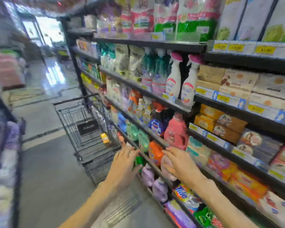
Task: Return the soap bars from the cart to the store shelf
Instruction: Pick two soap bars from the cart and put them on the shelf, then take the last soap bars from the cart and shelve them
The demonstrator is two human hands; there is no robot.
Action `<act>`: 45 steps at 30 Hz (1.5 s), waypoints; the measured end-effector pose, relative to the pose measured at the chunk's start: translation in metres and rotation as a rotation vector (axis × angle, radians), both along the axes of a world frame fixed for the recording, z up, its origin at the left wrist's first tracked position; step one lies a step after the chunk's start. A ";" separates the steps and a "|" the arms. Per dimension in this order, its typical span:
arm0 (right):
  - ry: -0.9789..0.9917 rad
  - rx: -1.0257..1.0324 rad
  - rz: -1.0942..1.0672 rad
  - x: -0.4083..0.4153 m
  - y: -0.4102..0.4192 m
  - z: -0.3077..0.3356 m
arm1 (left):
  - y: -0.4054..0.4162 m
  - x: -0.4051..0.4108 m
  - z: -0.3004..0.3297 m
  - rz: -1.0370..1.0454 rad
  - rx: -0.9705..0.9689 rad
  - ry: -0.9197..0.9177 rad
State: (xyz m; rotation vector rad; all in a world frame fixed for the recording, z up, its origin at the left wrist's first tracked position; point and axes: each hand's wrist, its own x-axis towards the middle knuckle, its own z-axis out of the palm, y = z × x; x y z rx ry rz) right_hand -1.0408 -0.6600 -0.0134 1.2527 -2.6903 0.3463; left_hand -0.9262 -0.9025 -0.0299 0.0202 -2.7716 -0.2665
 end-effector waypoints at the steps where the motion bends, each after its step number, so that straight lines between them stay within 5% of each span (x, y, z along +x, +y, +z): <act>1: -0.001 0.013 0.055 0.006 -0.023 0.003 | -0.020 0.015 -0.004 0.050 -0.006 -0.019; 11: 0.054 0.093 0.382 0.058 -0.266 0.012 | -0.203 0.146 -0.014 0.405 -0.022 -0.056; 24: 0.039 0.095 0.583 0.121 -0.576 0.019 | -0.484 0.222 -0.013 0.586 -0.024 -0.072; 45: 0.009 0.095 0.460 -0.126 -0.930 0.007 | -0.854 -0.023 -0.003 0.506 -0.026 -0.122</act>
